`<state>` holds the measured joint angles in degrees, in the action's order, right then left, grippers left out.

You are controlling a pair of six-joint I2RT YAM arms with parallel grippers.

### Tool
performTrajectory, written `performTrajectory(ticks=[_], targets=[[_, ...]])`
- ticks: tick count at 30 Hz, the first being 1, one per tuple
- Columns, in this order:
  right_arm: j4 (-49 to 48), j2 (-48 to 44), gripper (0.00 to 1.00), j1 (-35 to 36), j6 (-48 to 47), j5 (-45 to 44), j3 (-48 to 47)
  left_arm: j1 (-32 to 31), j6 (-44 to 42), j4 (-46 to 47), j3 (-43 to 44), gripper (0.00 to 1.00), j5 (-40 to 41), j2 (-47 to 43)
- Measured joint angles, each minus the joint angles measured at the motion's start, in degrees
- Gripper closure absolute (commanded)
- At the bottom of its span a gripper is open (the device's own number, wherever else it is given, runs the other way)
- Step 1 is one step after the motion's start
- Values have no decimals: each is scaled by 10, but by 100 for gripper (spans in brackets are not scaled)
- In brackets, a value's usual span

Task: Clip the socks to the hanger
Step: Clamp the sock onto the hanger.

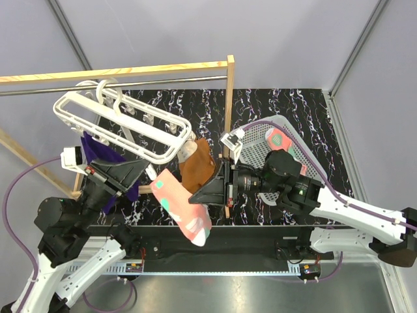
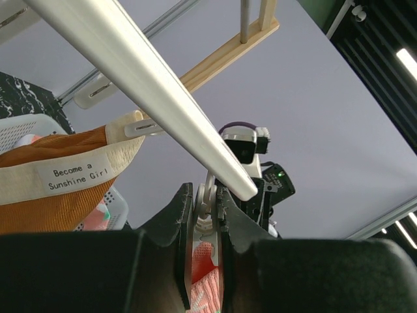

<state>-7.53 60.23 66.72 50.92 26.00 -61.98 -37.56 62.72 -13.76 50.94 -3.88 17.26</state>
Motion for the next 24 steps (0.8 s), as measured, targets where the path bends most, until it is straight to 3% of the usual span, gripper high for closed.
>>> performTrajectory(ticks=[7,24], targets=[[-17,-28,100,0,16,3,42,0,5,16,-8,100,8,-16],[-94,19,100,0,35,36,40,0,17,74,-35,100,0,-15]])
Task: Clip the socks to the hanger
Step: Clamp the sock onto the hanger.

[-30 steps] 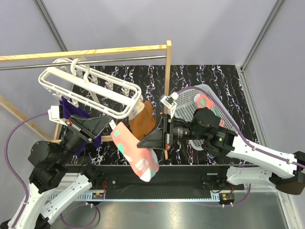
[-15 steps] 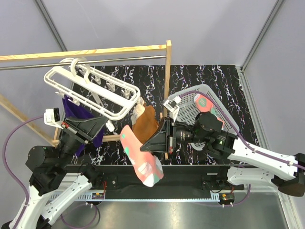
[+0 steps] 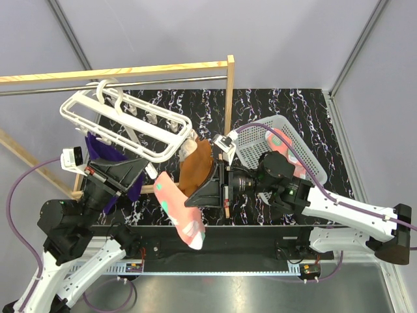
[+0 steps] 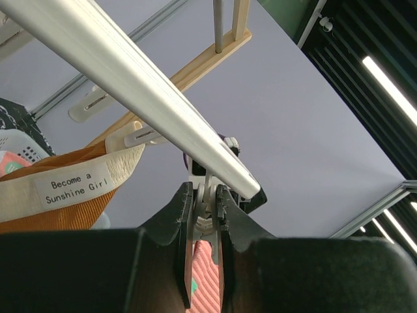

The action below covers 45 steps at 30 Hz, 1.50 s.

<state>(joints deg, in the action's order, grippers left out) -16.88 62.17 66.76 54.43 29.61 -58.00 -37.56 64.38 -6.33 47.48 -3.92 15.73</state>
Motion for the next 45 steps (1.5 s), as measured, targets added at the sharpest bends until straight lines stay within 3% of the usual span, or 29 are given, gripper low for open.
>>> performTrajectory(ticks=[44,45], targets=[[22,69,100,-12,-37,0,-91,0,6,17,-3,100,-15,0],[22,71,100,-13,-37,0,-92,0,5,16,-3,96,-15,0]])
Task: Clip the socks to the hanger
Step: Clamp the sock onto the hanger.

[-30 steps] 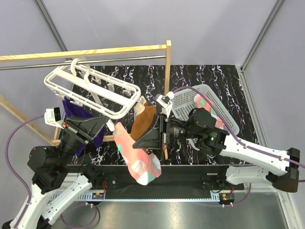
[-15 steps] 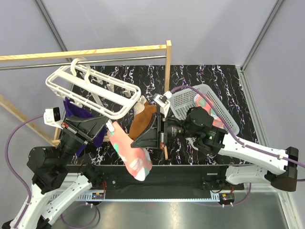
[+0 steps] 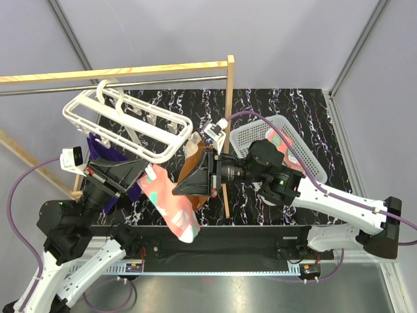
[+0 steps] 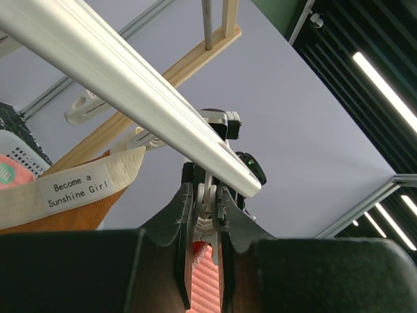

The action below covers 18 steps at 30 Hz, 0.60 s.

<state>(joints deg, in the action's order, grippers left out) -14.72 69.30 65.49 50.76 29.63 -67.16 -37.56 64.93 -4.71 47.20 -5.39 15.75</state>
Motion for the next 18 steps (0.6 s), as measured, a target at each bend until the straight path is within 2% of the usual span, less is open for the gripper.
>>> performTrajectory(ticks=[1,2,4,6,9,13,15,18], targets=[[0,2,100,0,0,0,0,0,-2,-4,0,89,0,0],[0,3,100,0,0,1,0,0,-5,-9,1,72,1,0],[-3,6,100,0,1,3,0,0,-11,-22,2,57,5,-1],[-4,9,100,0,1,6,0,0,-19,-35,2,37,8,-4],[-4,11,100,-1,1,11,0,0,-23,-46,2,17,10,-10],[-3,13,100,-4,-2,10,-1,0,-30,-60,3,4,11,-14],[13,13,100,-5,-12,2,-3,0,-38,-70,4,2,11,-18],[67,12,100,-5,-44,-30,-12,0,-61,-102,13,6,11,-29]])
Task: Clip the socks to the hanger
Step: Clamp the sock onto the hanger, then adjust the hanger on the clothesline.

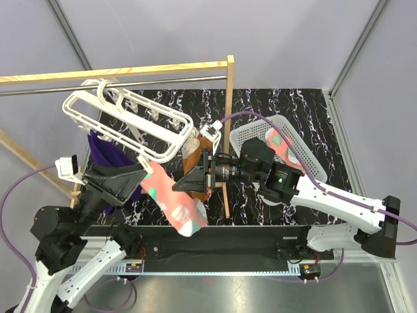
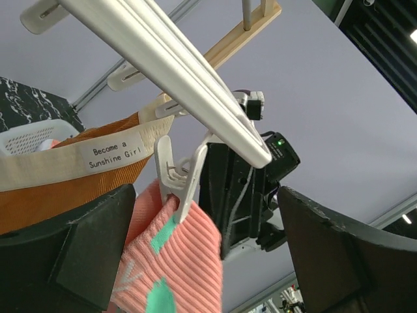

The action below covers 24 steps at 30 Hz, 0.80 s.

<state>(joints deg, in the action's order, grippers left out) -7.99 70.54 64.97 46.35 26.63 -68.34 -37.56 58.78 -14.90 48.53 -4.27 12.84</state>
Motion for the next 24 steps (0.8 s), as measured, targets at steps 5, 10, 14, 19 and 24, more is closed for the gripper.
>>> performTrajectory(ticks=[5,10,14,19,24], targets=[[125,1,99,-1,-73,-95,-12,0,-68,-81,26,9,0,-47],[219,27,96,-2,-142,-180,-44,0,-114,-199,55,11,24,-99],[278,57,84,-2,-194,-253,-94,0,-127,-297,96,17,87,-121],[338,68,37,-2,-256,-335,-143,0,-127,-384,131,17,188,-124],[378,52,23,0,-300,-361,-145,0,-126,-435,134,14,268,-110]])
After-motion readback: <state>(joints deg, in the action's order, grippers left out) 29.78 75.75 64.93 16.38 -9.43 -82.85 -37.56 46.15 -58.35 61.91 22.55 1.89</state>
